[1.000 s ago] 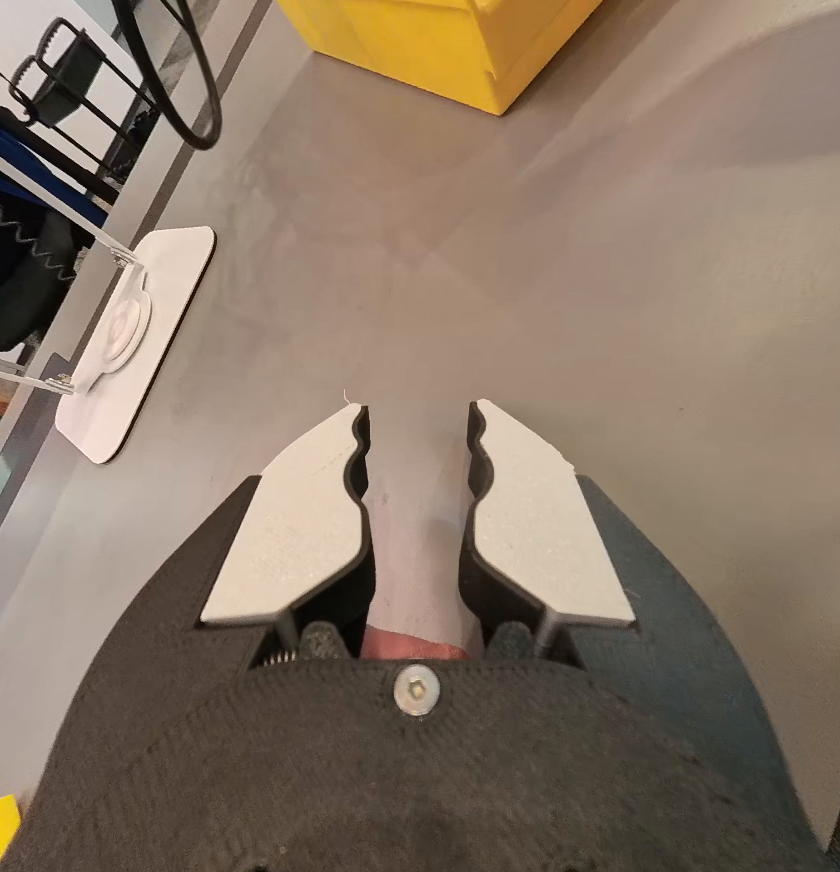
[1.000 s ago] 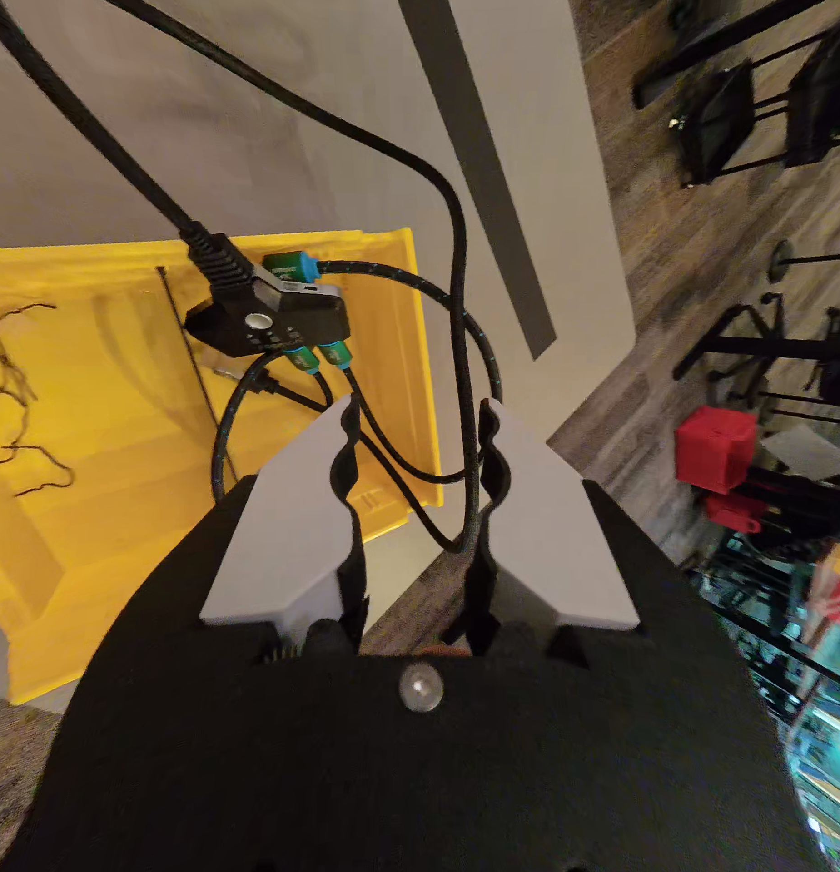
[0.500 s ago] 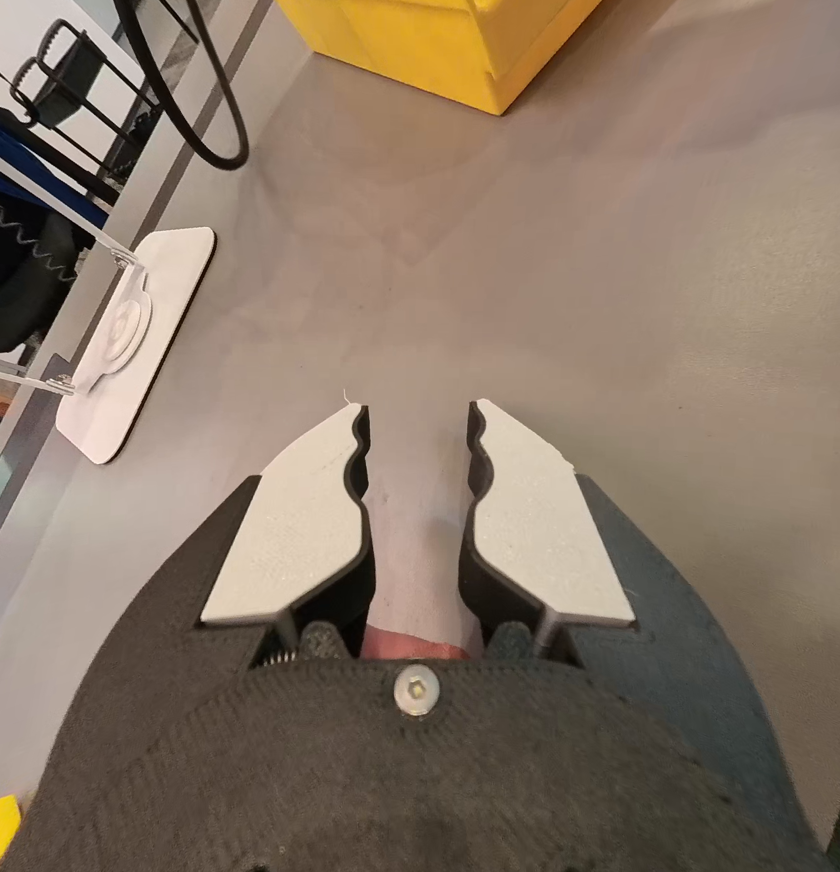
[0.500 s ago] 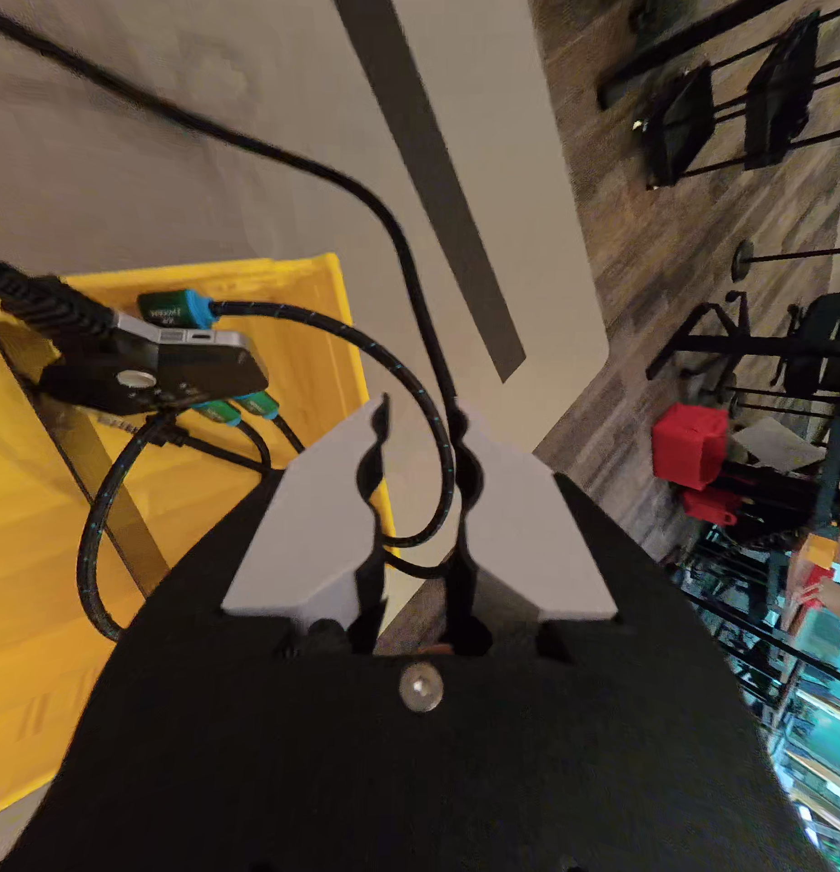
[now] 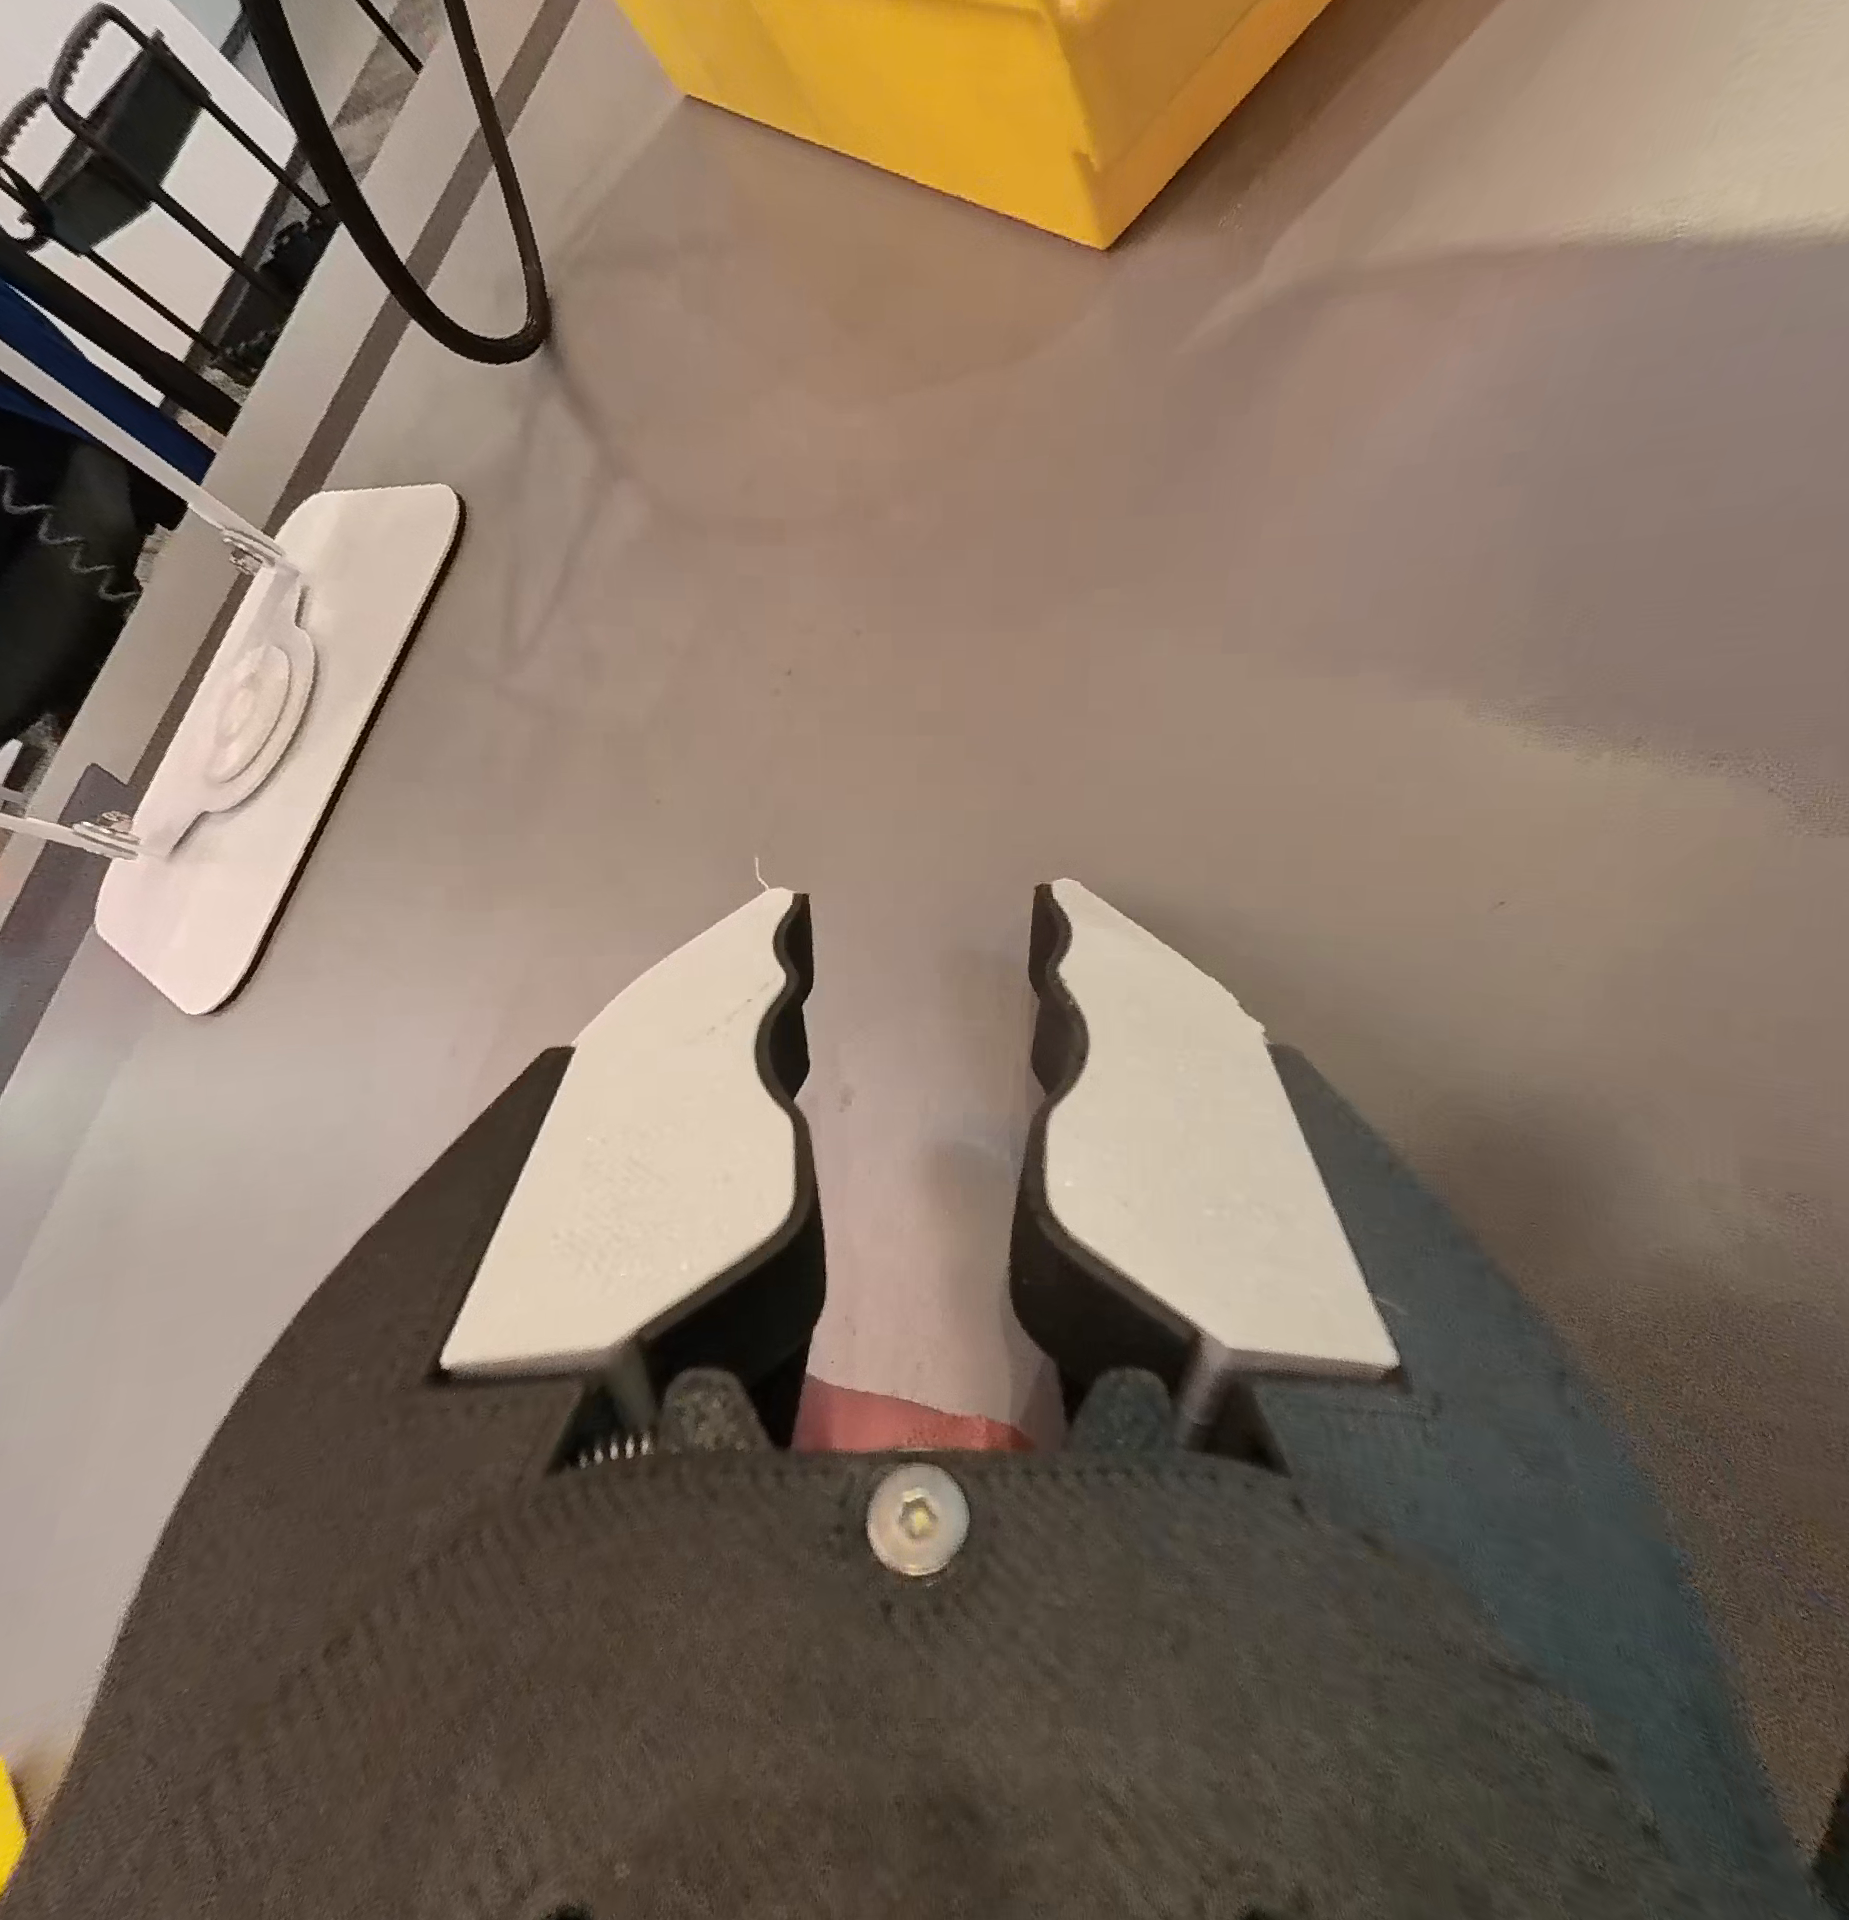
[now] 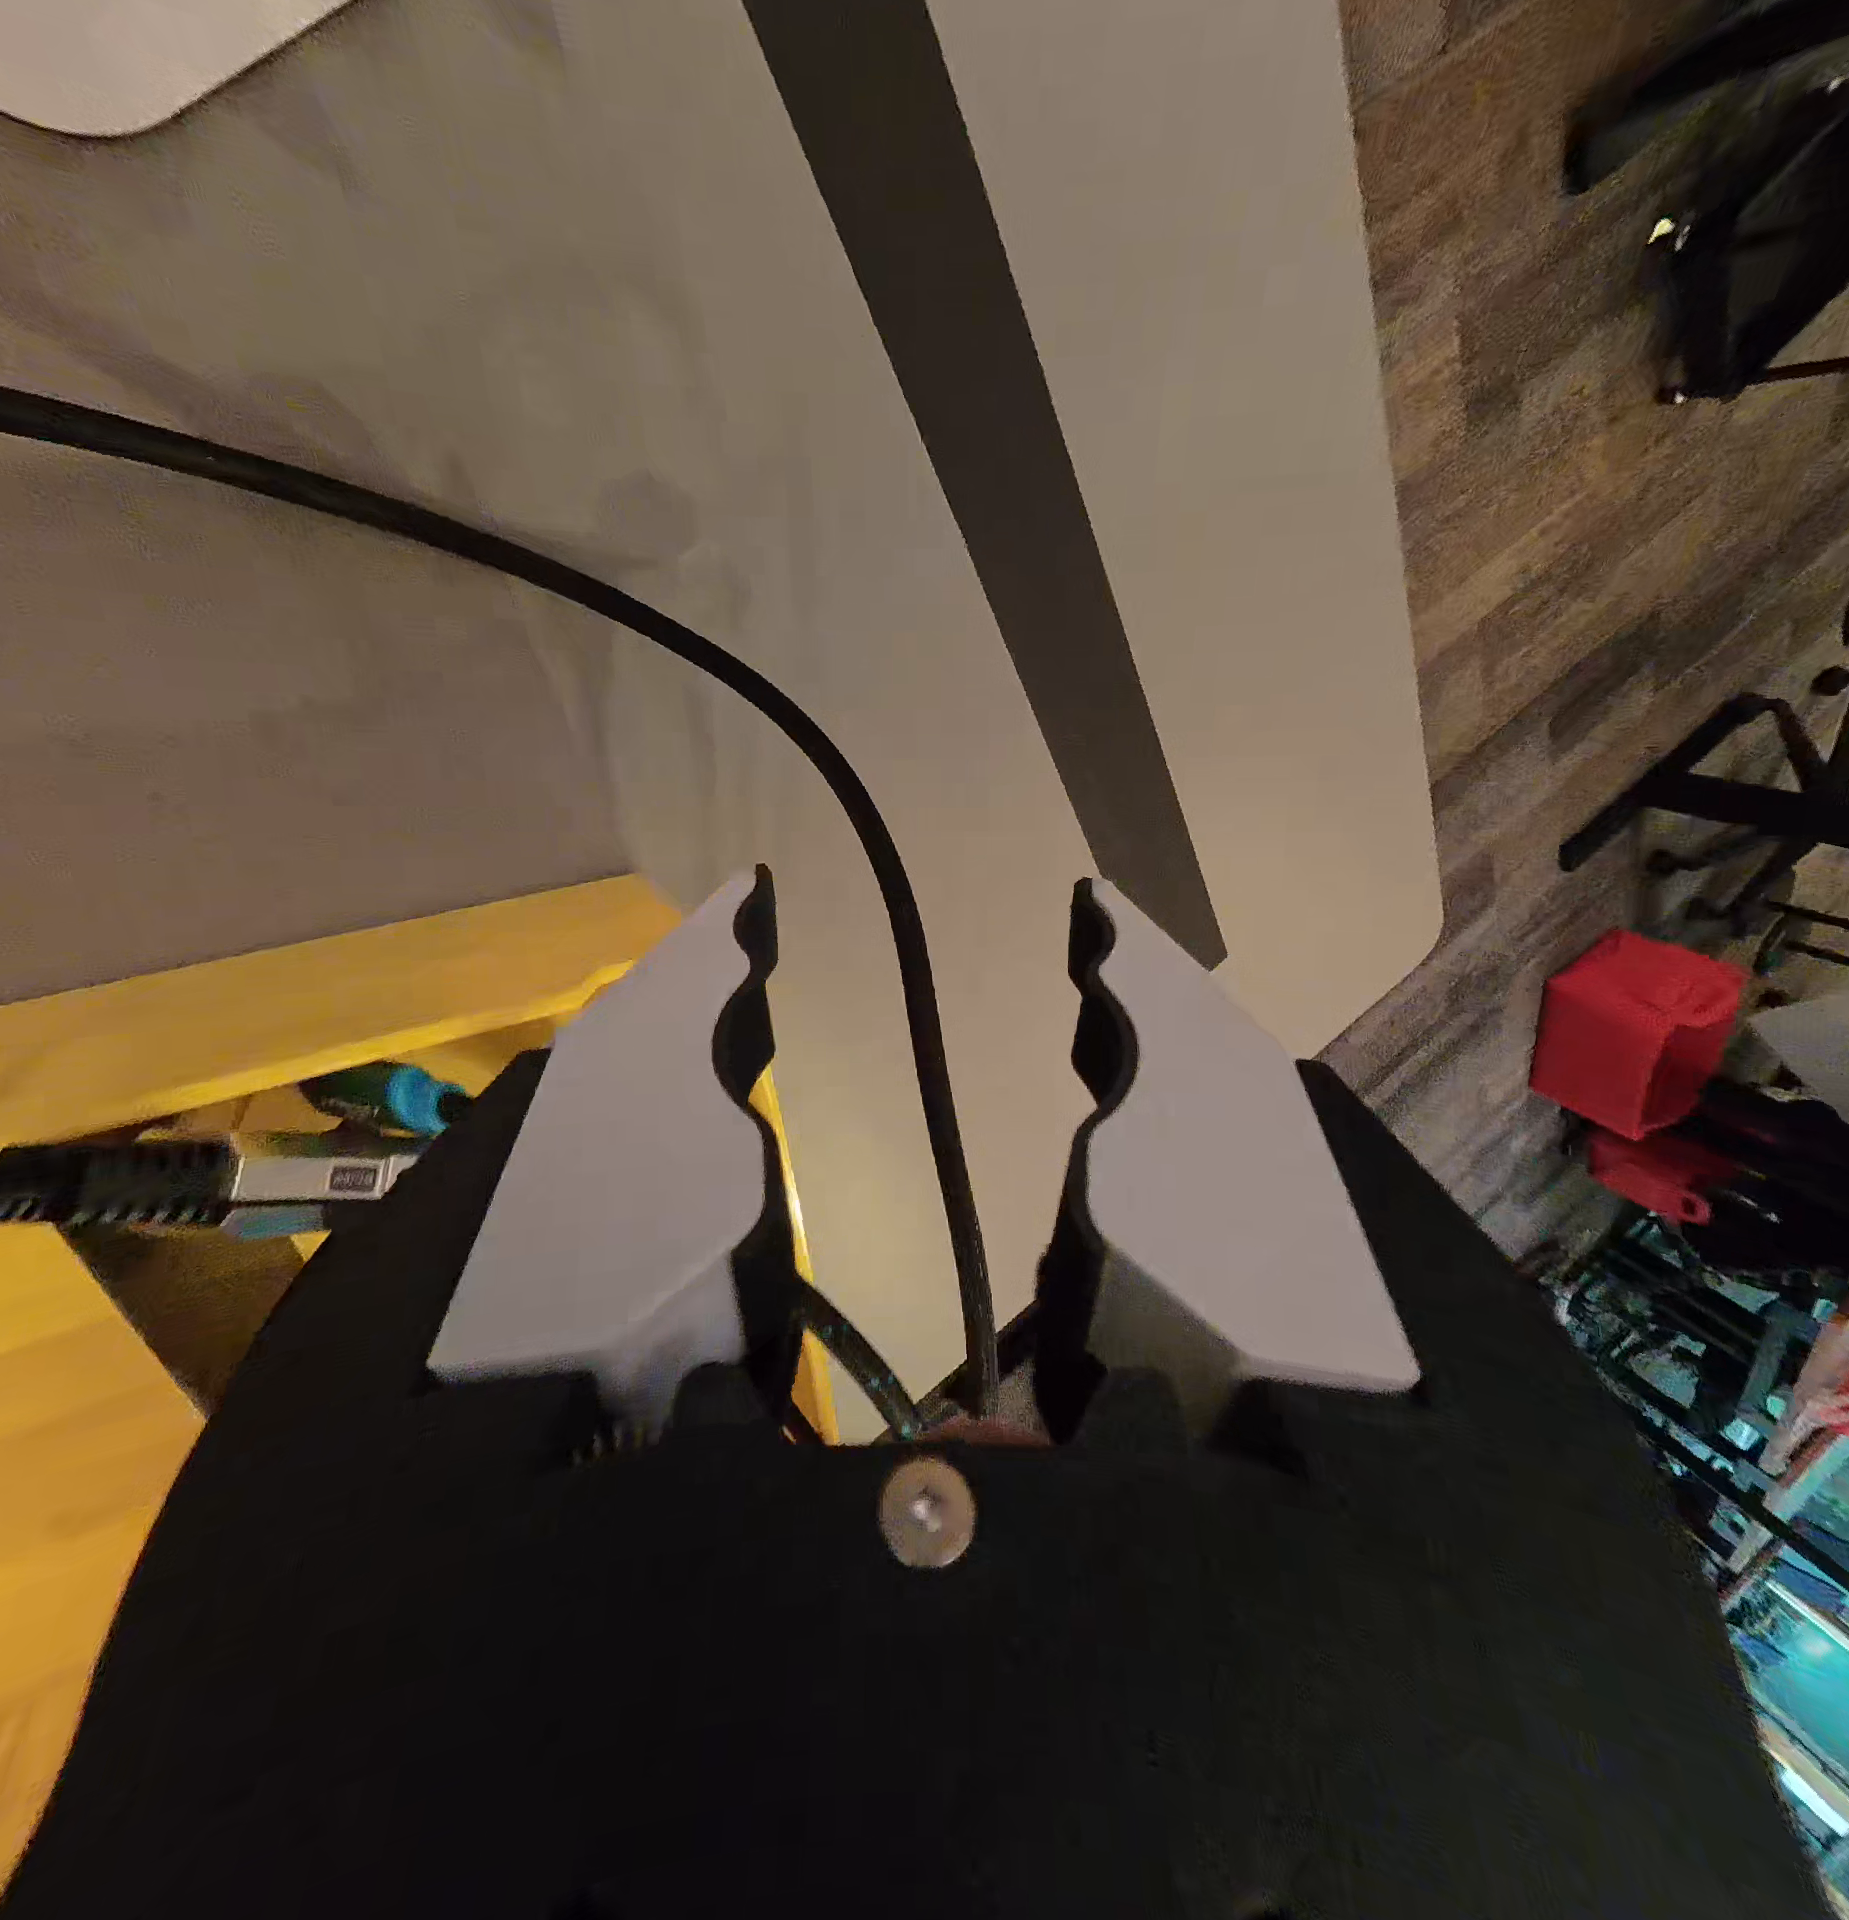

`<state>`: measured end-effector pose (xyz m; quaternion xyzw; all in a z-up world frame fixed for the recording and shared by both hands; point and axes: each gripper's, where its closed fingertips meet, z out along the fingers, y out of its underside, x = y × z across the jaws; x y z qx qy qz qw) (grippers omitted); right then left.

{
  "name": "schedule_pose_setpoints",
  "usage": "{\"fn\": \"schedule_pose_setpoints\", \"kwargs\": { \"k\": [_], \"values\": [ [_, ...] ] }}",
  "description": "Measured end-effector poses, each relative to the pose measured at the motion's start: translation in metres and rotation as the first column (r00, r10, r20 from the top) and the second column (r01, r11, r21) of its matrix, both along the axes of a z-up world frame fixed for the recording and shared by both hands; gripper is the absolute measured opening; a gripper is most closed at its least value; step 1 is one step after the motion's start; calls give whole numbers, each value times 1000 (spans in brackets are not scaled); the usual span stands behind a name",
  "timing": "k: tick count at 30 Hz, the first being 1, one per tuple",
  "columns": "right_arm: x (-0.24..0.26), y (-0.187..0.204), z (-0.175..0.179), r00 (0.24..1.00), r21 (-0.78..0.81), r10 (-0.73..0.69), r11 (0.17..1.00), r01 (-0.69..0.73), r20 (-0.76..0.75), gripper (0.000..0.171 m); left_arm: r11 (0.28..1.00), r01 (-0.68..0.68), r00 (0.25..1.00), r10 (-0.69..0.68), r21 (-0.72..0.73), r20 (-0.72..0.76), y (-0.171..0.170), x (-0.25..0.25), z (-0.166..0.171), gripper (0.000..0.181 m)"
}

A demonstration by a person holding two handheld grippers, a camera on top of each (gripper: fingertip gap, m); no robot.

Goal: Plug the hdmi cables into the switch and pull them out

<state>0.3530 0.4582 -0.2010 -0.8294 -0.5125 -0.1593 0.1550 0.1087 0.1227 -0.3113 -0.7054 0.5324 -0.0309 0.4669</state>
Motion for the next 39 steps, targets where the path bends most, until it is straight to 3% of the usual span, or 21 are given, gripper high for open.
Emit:
{"fn": "schedule_pose_setpoints", "kwargs": {
  "k": [4,7,9,11,12,15,19,23,25,28,31,35,39],
  "values": [
    [22,11,-42,986,-146,-81,984,102,145,58,1000,2,1000,-2,19,-5,-1,0,1,39],
    [29,12,-65,979,-233,-130,958,164,154,56,1000,9,1000,-9,19,-4,-2,0,1,39],
    [35,8,-76,970,-281,-144,940,196,197,41,1000,16,1000,-16,12,-2,-2,1,1,40],
    [39,3,-82,964,-312,-148,926,214,221,6,1000,20,1000,-20,5,1,-3,1,1,40],
    [36,5,-80,968,-303,-156,929,211,195,4,1000,21,1000,-21,3,2,-3,1,1,41],
    [20,19,-46,983,-174,-178,967,184,49,3,1000,23,1000,-23,4,3,-3,1,1,41],
    [2,17,47,937,45,-187,977,210,-294,1,1000,23,1000,-23,5,2,-3,1,1,41],
    [9,-27,159,750,275,-44,914,297,-660,0,1000,19,1000,-19,7,3,-3,1,1,42],
    [21,-63,183,642,306,19,890,338,-767,0,1000,19,1000,-19,11,2,-3,1,1,42],
    [49,-111,173,509,277,33,869,411,-860,0,1000,16,1000,-16,15,2,-2,0,2,43],
    [69,-144,132,364,170,-9,874,455,-931,0,999,17,1000,-17,27,-1,-3,1,2,42],
    [71,-166,95,100,57,16,907,418,-995,0,999,13,1000,-13,31,-3,-2,0,2,42],
    [57,-165,86,-66,3,26,942,337,-997,0,1000,3,1000,-3,28,-2,-1,0,2,42]
  ]
}}
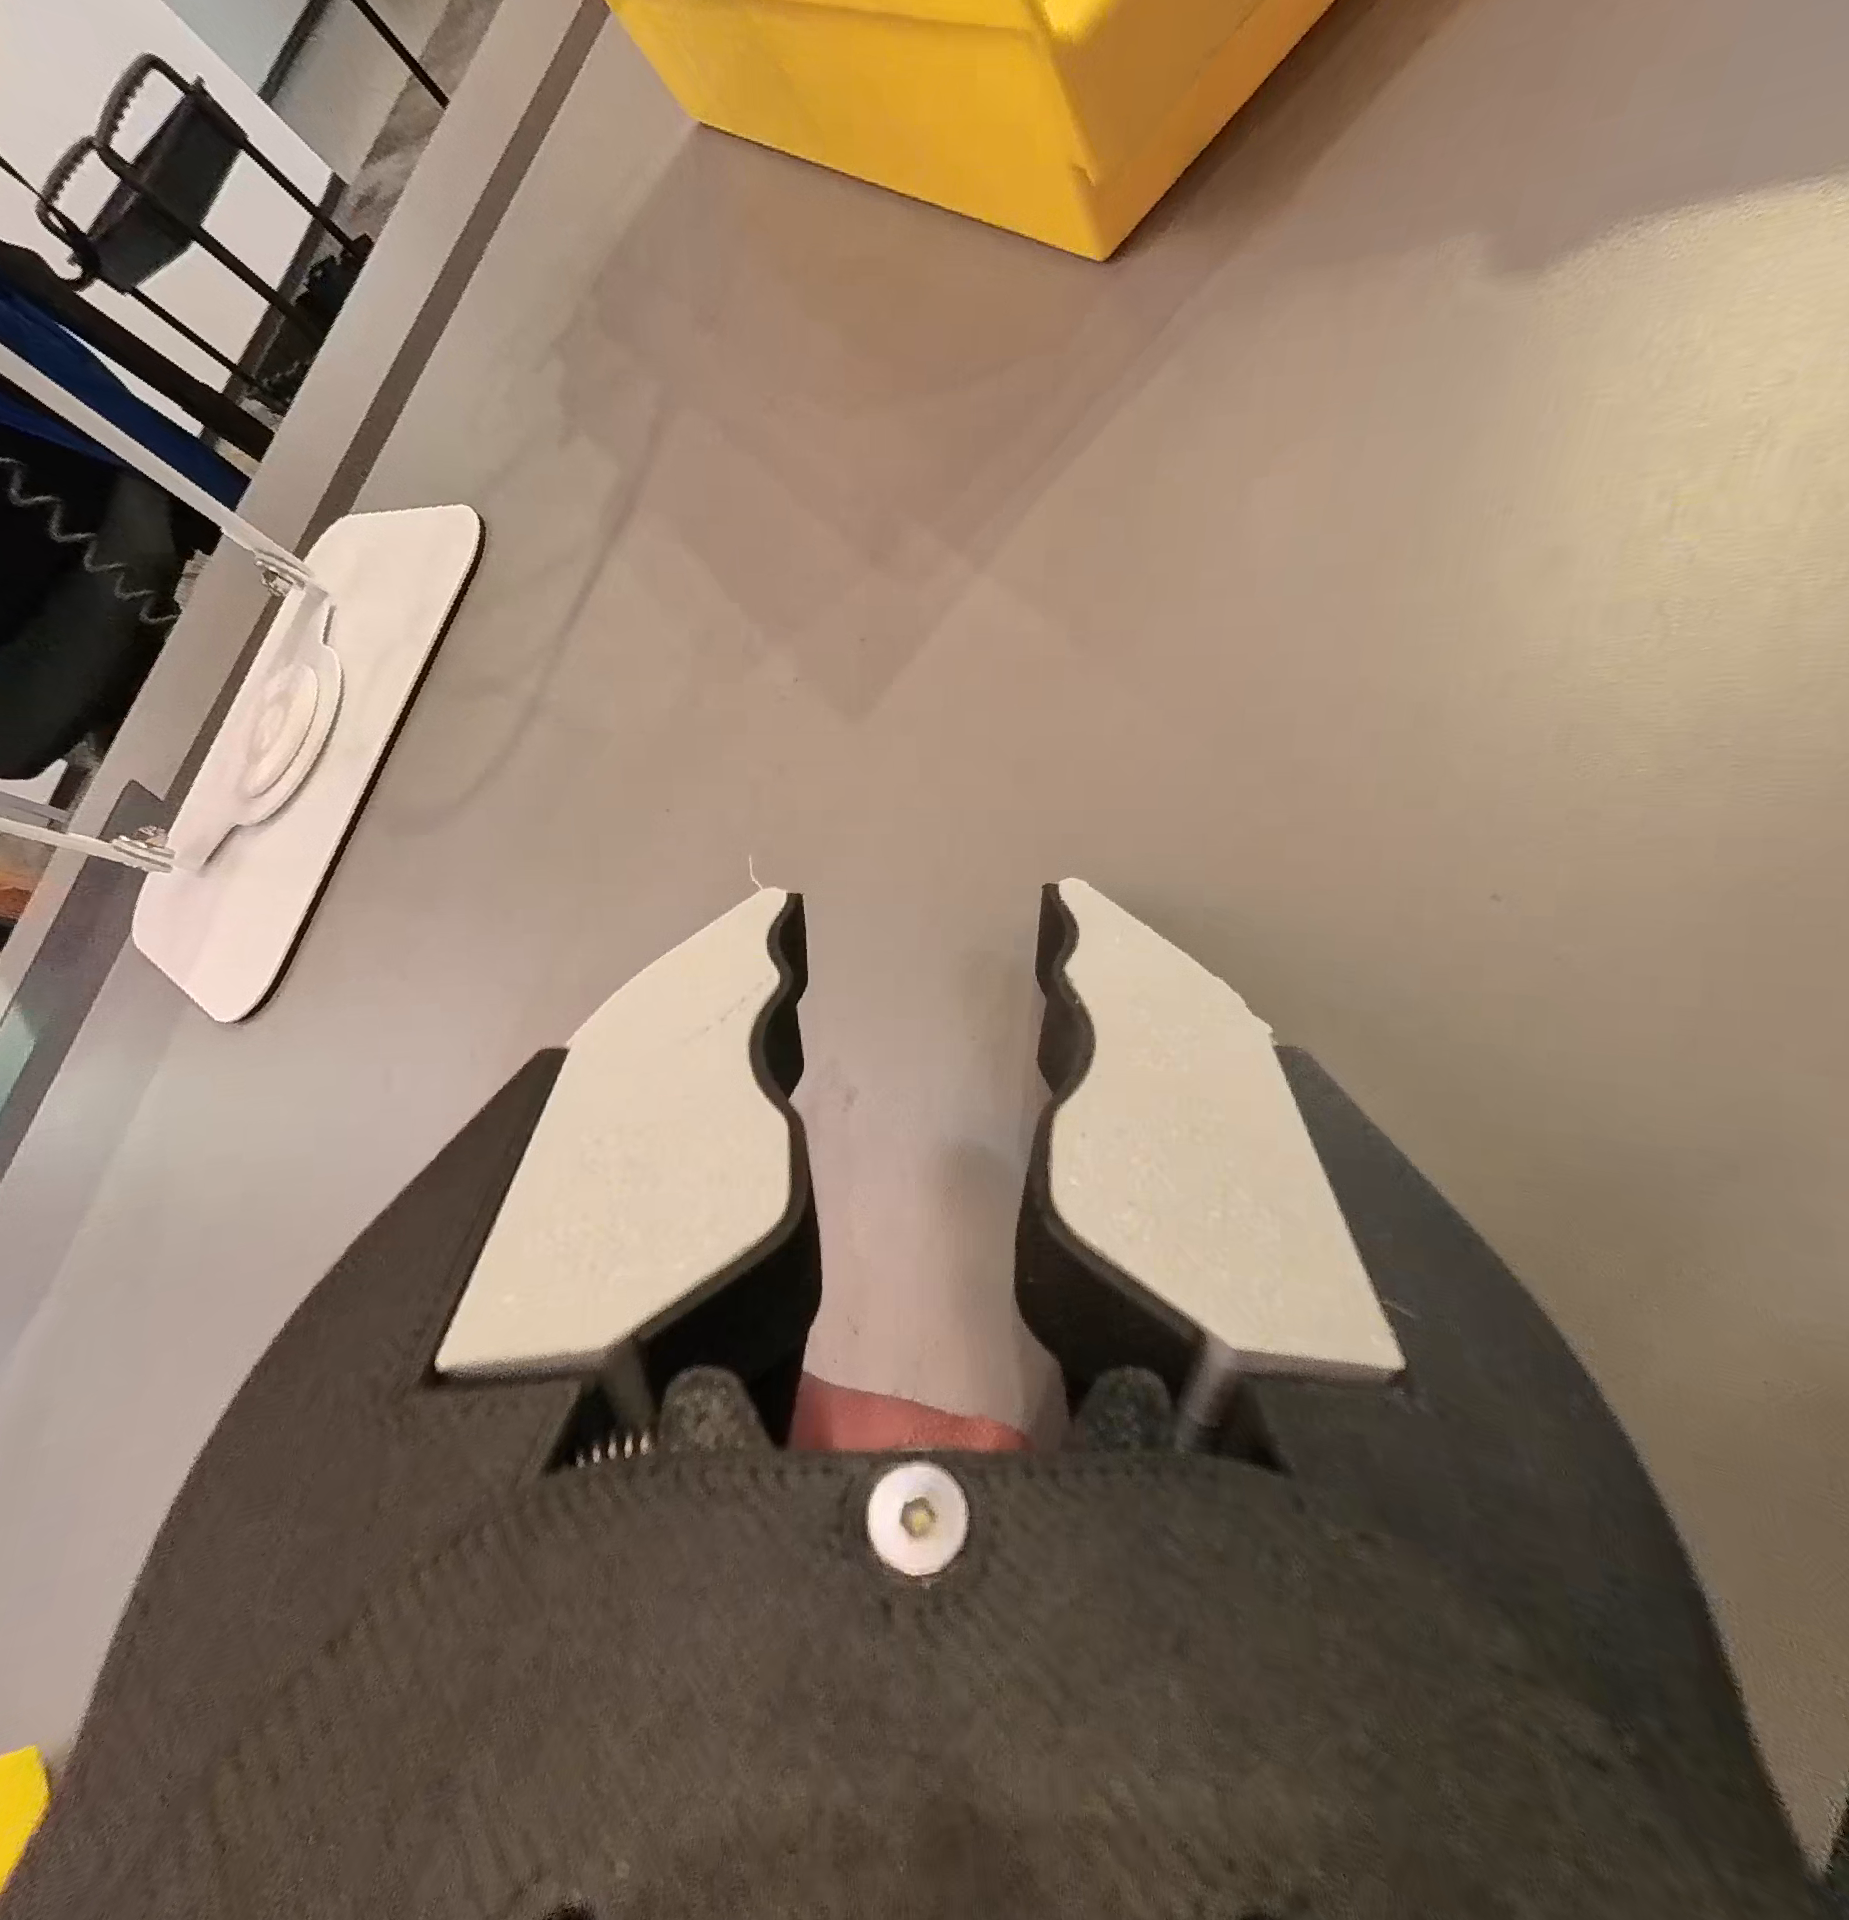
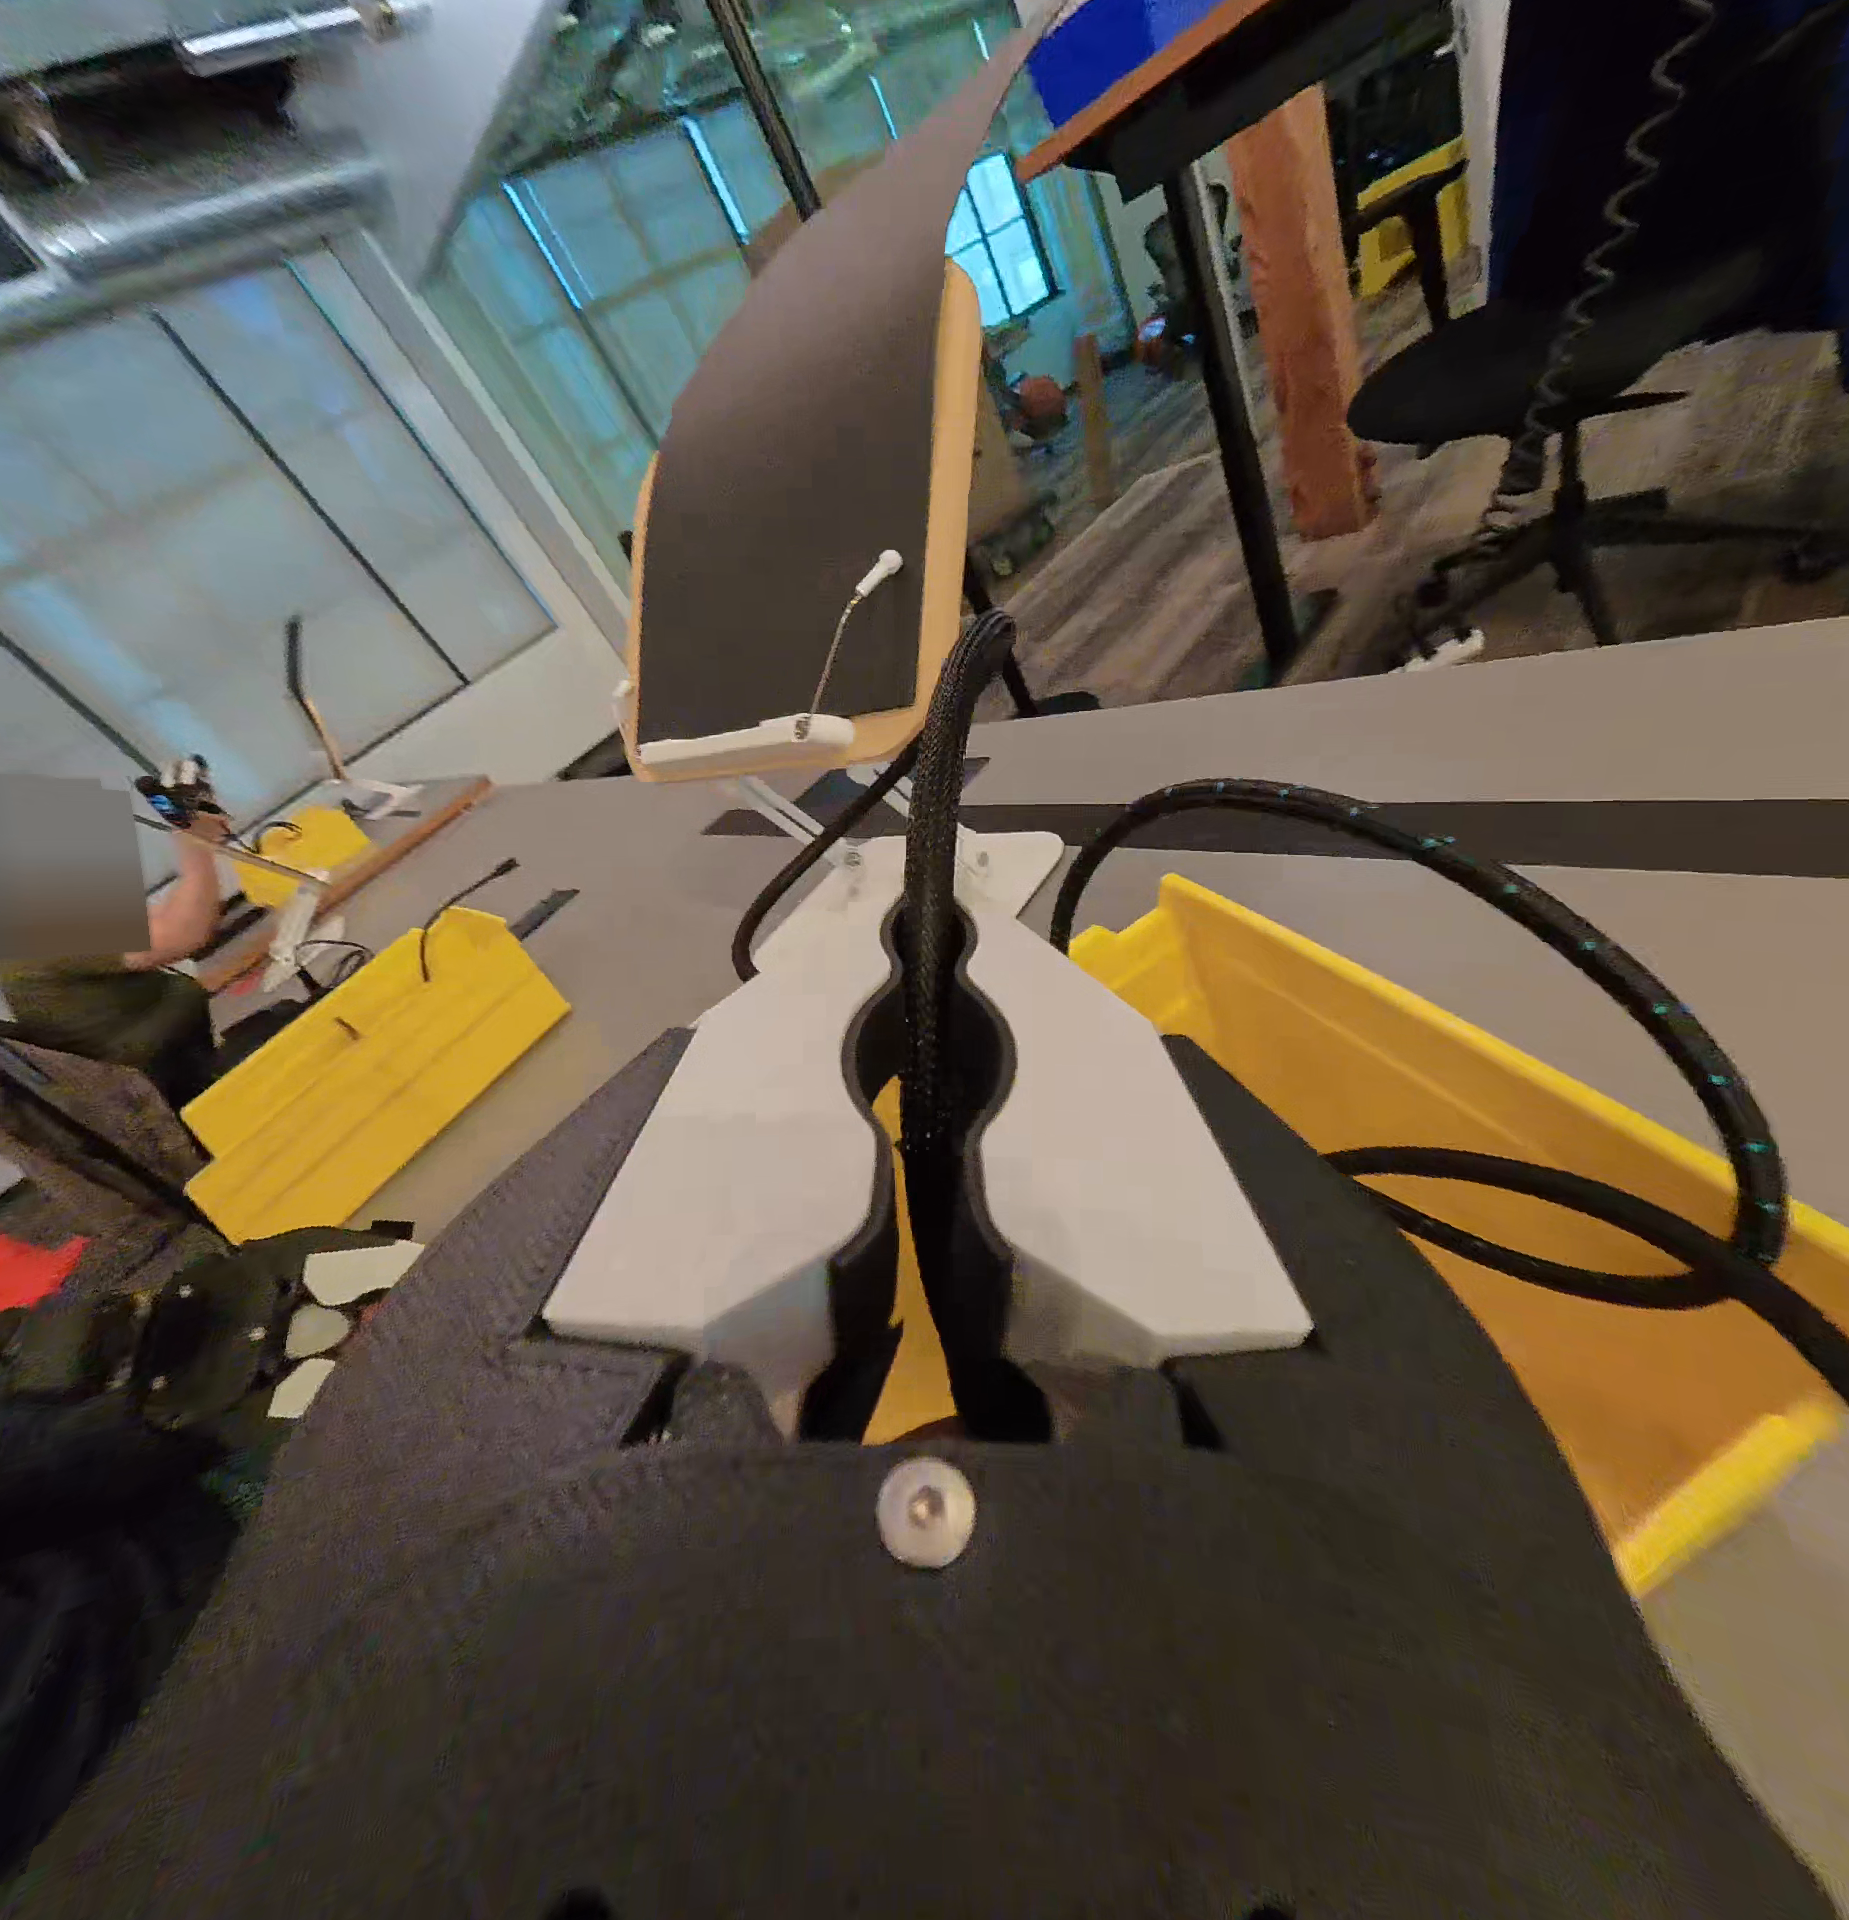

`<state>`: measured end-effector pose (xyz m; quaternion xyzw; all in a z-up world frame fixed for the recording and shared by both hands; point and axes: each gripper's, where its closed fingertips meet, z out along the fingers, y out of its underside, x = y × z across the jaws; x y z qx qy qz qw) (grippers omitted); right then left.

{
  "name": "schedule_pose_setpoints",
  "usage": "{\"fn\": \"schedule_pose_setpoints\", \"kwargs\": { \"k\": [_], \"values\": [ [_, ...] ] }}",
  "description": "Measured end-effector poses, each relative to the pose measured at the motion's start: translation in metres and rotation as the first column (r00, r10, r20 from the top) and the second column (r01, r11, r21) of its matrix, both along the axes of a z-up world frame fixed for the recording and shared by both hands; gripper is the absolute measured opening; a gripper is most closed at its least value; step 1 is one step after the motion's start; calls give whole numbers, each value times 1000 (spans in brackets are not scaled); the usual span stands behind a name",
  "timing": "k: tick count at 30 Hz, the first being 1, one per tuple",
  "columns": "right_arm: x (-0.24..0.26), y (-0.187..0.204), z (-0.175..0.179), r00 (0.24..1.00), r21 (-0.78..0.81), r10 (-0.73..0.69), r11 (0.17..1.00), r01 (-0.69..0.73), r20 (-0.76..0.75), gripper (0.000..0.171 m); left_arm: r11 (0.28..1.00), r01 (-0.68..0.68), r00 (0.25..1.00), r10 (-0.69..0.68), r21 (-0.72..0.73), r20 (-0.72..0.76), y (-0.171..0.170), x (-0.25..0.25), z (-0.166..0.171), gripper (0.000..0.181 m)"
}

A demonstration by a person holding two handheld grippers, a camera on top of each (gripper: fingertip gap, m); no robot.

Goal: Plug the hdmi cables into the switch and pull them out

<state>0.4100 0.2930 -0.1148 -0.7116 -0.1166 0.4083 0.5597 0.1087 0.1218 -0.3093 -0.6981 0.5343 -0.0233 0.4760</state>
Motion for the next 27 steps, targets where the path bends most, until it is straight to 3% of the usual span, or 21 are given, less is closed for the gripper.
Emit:
{"fn": "schedule_pose_setpoints", "kwargs": {
  "k": [3,6,10,12,17,22,27],
  "values": [
    [-33,5,24,992,75,119,991,-115,-49,0,1000,-3,1000,3,-4,-1,0,0,0,41],
    [-77,2,71,938,196,310,940,-278,-155,0,1000,-7,1000,7,-12,1,1,0,-1,41],
    [-98,10,106,873,327,422,884,-335,-246,0,1000,-14,1000,14,-15,2,2,0,-1,41],
    [-91,22,93,847,294,408,902,-317,-341,0,1000,-14,1000,14,-9,1,2,0,0,41],
    [-61,41,17,873,67,223,974,-215,-434,0,1000,-7,1000,7,1,-3,1,0,0,40],
    [-56,27,-16,963,-41,136,988,-149,-232,0,1000,-4,1000,4,2,-3,1,0,0,40],
    [-37,34,-33,983,-125,11,992,-34,-181,0,1000,-6,1000,6,3,-3,1,0,0,40]
  ]
}}
